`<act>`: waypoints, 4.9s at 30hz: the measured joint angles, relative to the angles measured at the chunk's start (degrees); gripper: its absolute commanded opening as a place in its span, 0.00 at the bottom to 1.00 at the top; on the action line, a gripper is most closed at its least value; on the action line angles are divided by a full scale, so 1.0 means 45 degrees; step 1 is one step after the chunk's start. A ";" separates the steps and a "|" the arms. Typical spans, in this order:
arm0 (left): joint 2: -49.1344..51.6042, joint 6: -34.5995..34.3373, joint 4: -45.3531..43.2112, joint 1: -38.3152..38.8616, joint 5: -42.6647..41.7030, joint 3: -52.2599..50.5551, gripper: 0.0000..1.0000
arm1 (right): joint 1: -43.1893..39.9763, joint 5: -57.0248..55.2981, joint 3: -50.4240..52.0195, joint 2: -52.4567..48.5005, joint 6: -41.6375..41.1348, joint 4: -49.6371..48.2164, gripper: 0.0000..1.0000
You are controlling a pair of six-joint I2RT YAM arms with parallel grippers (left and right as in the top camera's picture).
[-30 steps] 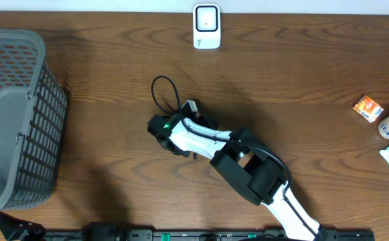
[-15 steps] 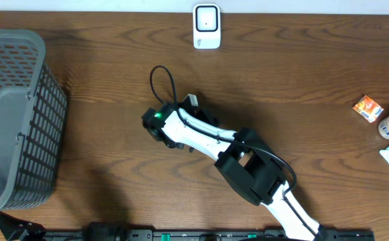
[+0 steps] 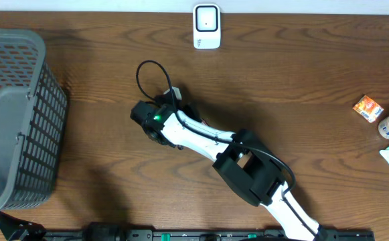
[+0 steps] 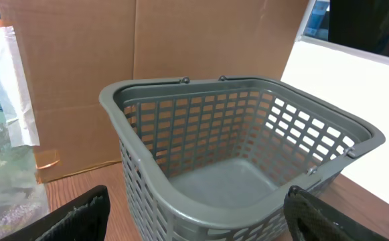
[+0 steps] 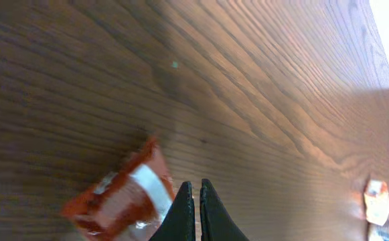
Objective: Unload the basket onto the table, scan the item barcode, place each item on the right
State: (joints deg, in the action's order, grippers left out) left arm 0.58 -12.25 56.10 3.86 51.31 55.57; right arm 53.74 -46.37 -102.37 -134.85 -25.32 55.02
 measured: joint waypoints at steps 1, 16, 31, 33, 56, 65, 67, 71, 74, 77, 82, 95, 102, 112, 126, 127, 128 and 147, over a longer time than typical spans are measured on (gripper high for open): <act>0.0000 0.0005 0.0000 0.0000 -0.0005 0.0000 0.83 | 0.0024 0.0083 0.0121 0.0000 0.0083 -0.0272 0.01; 0.0000 0.0005 0.0015 0.0000 -0.0005 0.0000 0.83 | 0.0894 0.1229 0.0903 0.0068 0.0583 0.0175 0.01; 0.0000 0.0005 0.0015 0.0000 -0.0005 0.0000 0.83 | -0.0563 0.6897 -0.1622 0.3920 -0.1642 0.4226 0.87; 0.0000 0.0005 0.0015 0.0000 -0.0005 0.0000 0.83 | -0.1336 0.8446 -0.1758 0.4794 -0.2705 0.4221 0.83; 0.0000 0.0005 -0.0058 0.0000 -0.0005 0.0000 0.84 | -0.3143 1.5373 -0.1545 0.5071 -1.0841 0.5338 0.99; 0.0000 0.0005 -0.0058 0.0000 -0.0005 0.0000 0.83 | -0.4172 1.5552 -0.1384 0.3487 -1.3979 0.5620 0.94; 0.0000 0.0005 -0.0058 0.0000 -0.0005 0.0000 0.83 | -0.4430 1.5606 -0.1375 0.2832 -1.4484 0.5610 0.92; 0.0000 0.0000 0.0029 0.0000 0.0000 0.0000 0.84 | -0.4784 1.6028 -0.1326 0.1481 -1.5076 0.5372 0.88; 0.0000 0.0005 0.0087 0.0000 0.0000 0.0000 0.83 | -0.5071 1.6475 -0.1277 0.0568 -1.5280 0.5314 0.86; 0.0000 0.0000 0.0097 0.0000 0.0000 0.0000 0.83 | -0.5367 1.6699 -0.1205 0.0083 -1.5402 0.5348 0.86; 0.0000 0.0005 0.0097 0.0000 -0.0005 -0.0063 0.84 | -0.5668 1.6407 -0.1200 0.0000 -1.5790 0.5693 0.88; 0.0000 0.0005 0.0102 0.0000 -0.0005 -0.0146 0.83 | -0.5056 1.5004 -0.0583 0.0170 -1.7073 0.4954 0.89; 0.0000 0.0005 0.0112 0.0000 -0.0005 -0.0146 0.83 | -0.4770 1.5873 0.0860 0.0869 -1.8083 0.3429 0.84; 0.0000 0.0005 0.0160 0.0000 -0.0005 -0.0146 0.84 | -0.4464 1.7102 0.2560 0.1481 -1.9011 0.3419 0.84; 0.0000 0.0005 0.0277 0.0000 -0.0005 -0.0146 0.83 | -0.4605 1.5586 0.2701 0.1676 -1.9137 0.4269 0.89; 0.0000 0.0005 0.0287 0.0000 -0.0005 -0.0146 0.83 | -0.4609 1.5329 0.2715 0.1705 -1.9137 0.4328 0.89; 0.0000 0.0005 0.0301 0.0000 -0.0005 -0.0146 0.83 | -0.4614 1.5072 0.2735 0.1734 -1.9142 0.4367 0.88; 0.0000 0.0005 0.0345 0.0000 -0.0005 -0.0146 0.84 | -0.3662 1.3381 0.4478 0.2905 -1.9885 0.1588 0.63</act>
State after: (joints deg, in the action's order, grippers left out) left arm 0.58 -12.23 57.65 3.86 51.29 54.92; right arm 37.26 13.85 -82.21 -121.78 -114.80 62.17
